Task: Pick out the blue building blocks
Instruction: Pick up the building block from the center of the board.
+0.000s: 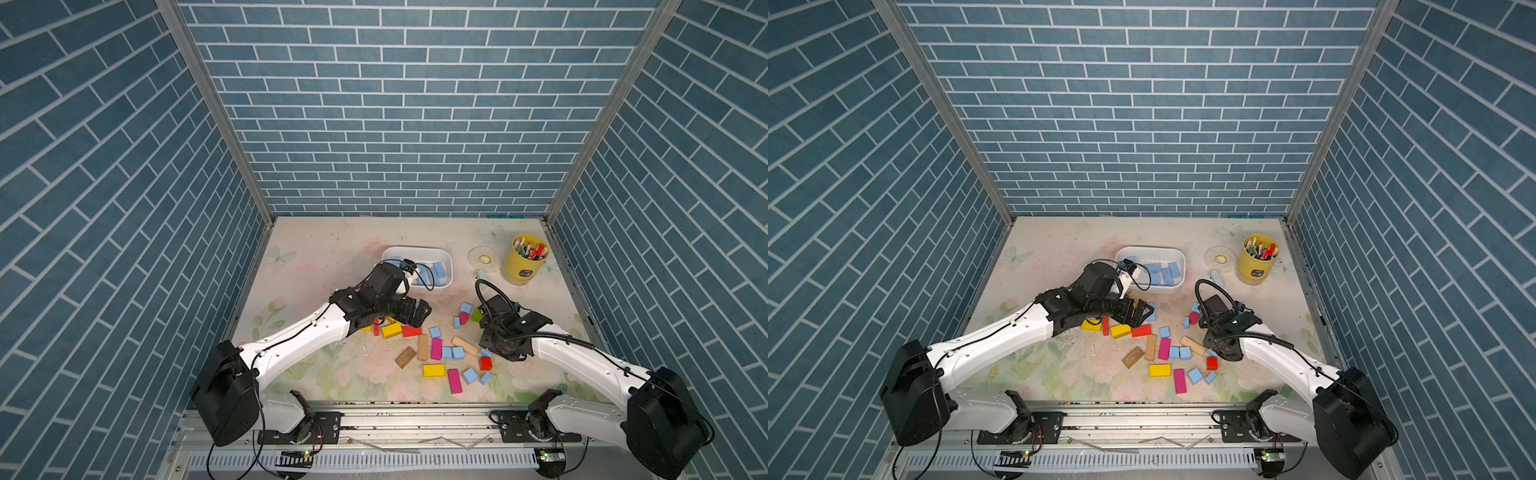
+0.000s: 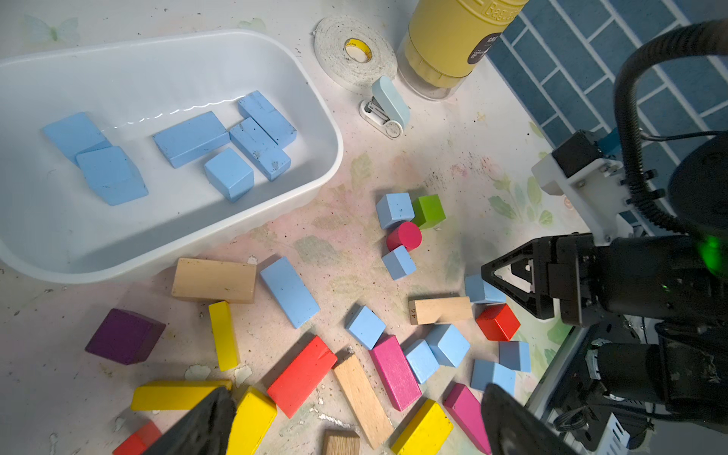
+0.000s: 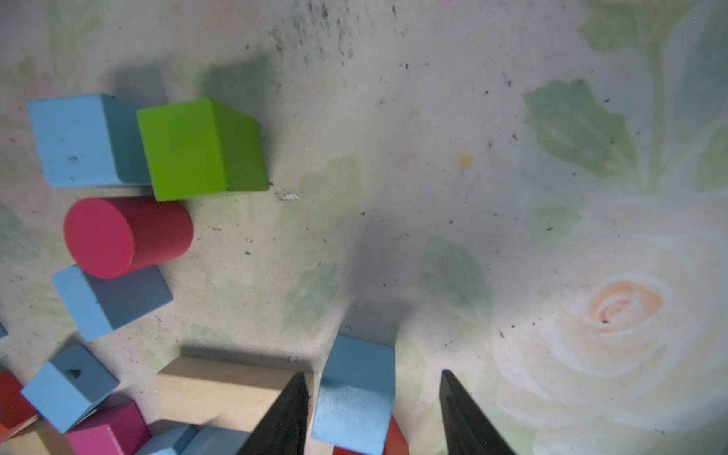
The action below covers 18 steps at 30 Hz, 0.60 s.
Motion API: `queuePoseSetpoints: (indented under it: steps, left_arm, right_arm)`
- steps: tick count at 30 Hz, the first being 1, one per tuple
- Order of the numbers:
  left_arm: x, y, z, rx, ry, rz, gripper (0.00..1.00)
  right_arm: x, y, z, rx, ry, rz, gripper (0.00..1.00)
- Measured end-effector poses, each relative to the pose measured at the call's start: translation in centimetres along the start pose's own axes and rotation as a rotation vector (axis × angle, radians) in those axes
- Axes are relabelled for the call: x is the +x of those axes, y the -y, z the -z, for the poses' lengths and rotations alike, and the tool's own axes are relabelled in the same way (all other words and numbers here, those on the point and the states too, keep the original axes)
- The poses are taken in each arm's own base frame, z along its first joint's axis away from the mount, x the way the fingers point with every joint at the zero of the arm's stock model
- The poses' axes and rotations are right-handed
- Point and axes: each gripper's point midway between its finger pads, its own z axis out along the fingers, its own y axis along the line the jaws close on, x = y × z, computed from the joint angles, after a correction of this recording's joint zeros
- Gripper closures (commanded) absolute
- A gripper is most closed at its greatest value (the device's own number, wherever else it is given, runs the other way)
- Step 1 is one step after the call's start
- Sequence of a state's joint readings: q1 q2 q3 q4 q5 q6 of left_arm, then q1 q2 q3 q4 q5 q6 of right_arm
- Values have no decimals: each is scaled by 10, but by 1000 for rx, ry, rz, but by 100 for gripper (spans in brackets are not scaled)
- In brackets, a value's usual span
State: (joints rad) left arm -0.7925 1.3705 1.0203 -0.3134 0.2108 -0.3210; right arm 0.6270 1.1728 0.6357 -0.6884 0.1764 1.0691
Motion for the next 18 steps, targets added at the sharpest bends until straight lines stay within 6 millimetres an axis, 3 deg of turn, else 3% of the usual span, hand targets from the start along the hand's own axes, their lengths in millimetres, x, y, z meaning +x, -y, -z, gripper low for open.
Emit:
queuePoseSetpoints:
  steps: [18]
  left_arm:
    - [-1, 0, -1, 3, 8, -1, 1]
  right_arm:
    - [7, -8, -14, 1, -18, -8, 63]
